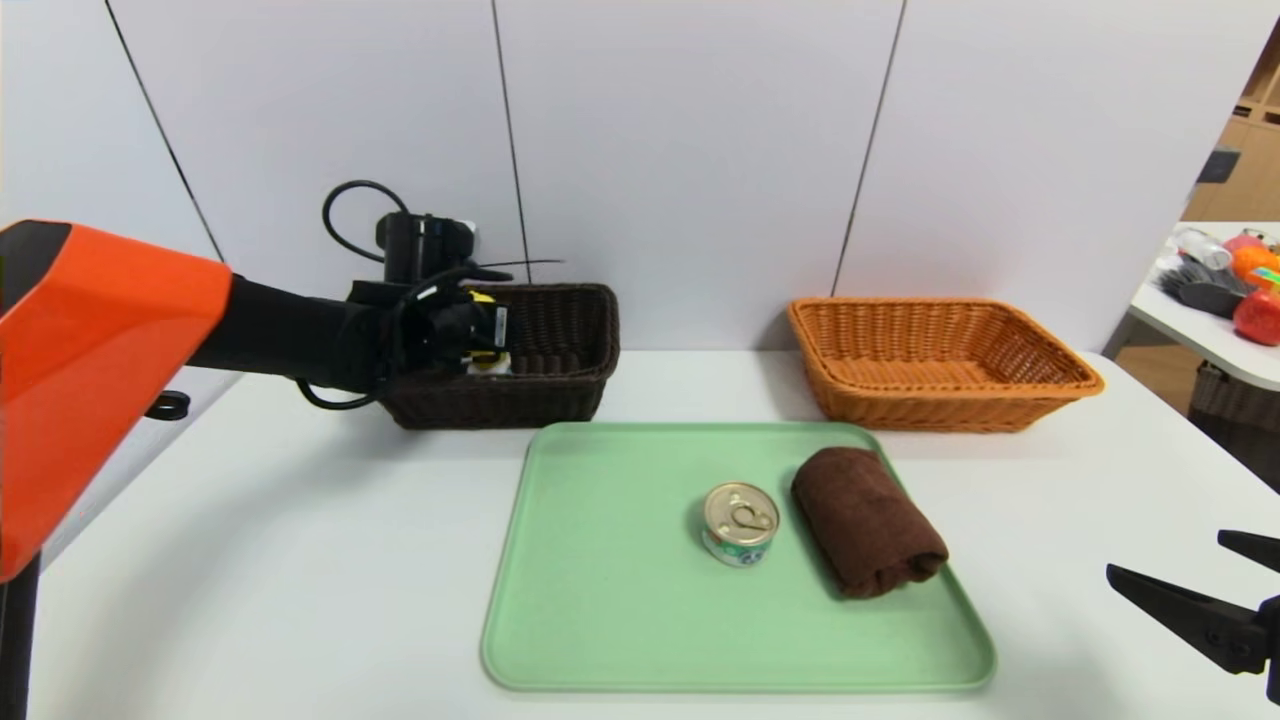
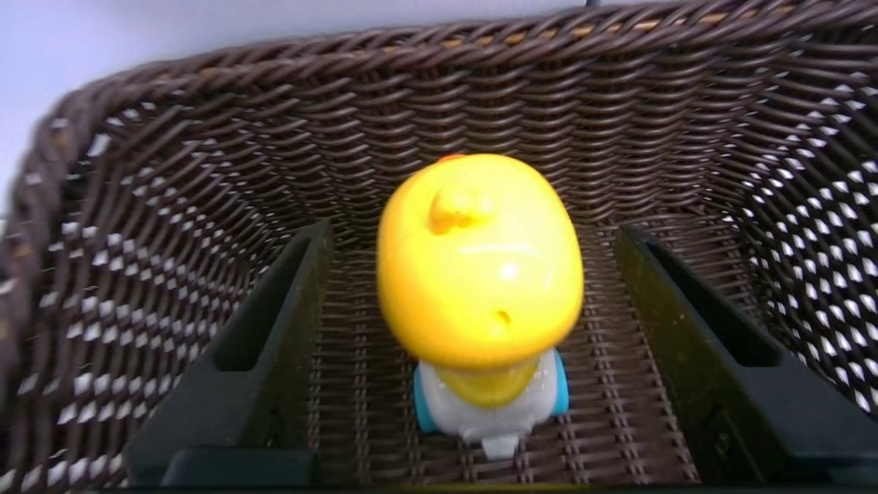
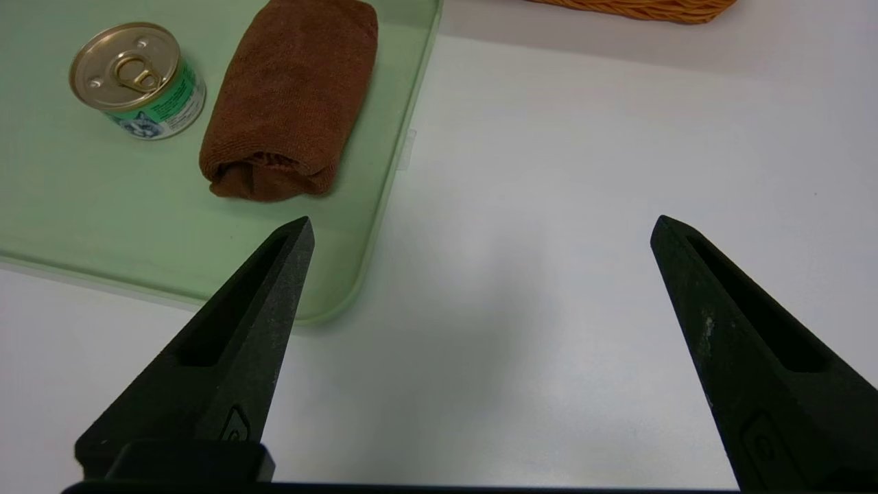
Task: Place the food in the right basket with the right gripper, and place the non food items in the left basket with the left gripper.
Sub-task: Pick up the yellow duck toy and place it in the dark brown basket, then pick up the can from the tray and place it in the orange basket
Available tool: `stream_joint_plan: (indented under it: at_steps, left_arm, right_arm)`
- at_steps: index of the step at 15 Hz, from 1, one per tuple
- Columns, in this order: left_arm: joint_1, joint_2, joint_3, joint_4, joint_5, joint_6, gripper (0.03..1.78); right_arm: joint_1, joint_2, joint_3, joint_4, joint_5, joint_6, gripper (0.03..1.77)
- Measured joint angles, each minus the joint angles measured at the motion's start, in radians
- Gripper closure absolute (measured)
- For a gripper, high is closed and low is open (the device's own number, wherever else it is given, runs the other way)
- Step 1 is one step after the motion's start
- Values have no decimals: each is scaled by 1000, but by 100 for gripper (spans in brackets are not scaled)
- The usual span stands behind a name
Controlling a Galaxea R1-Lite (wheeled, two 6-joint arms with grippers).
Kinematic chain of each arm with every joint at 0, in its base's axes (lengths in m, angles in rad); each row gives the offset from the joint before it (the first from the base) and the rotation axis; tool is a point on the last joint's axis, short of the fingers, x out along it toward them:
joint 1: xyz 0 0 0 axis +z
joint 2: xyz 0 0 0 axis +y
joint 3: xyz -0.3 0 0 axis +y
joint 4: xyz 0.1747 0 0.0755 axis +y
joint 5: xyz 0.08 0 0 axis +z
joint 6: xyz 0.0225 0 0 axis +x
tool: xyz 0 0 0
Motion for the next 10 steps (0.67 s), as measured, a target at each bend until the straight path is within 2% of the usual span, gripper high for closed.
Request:
stream_joint_plan:
  at_steps: [5, 10]
  left_arm:
    - [-10, -154, 116, 38, 0, 9, 23]
    - [-59, -356, 288, 69, -1, 31, 17]
  right_arm:
    - [-1, -5, 2, -1, 0, 1, 10]
    - [0, -21, 3, -1, 9, -1, 10]
